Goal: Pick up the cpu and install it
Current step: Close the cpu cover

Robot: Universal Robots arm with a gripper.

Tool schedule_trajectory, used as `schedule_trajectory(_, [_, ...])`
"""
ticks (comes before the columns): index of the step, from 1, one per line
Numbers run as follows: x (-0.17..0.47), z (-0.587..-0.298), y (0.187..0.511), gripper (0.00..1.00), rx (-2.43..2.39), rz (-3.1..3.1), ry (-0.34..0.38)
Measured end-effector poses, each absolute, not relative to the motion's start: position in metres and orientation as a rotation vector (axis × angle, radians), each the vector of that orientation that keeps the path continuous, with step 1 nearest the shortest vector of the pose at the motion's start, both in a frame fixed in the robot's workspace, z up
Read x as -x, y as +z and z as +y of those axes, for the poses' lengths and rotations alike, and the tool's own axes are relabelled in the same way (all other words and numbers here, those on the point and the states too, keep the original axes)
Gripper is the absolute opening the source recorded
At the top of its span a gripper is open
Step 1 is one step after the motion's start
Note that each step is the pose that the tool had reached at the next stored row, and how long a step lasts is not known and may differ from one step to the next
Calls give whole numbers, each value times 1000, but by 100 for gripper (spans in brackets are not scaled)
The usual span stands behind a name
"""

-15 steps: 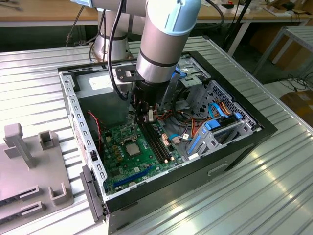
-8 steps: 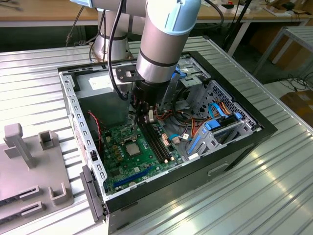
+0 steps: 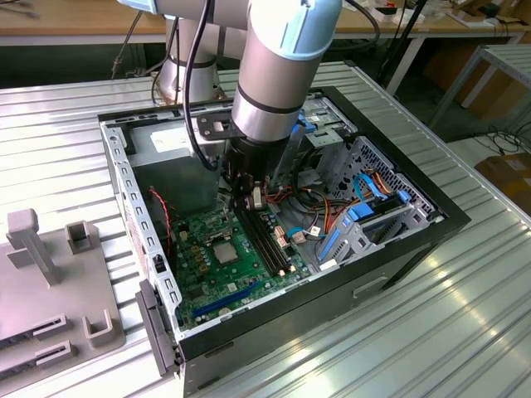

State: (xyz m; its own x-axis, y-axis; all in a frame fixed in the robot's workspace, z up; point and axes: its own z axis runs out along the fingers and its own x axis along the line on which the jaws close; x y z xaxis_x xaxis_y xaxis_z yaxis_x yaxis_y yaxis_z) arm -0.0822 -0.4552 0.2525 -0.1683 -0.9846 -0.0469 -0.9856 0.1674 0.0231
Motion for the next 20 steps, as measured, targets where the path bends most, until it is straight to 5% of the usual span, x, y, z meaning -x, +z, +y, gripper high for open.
schedule_trajectory(20, [80,-466,252,11,2016,2390,63])
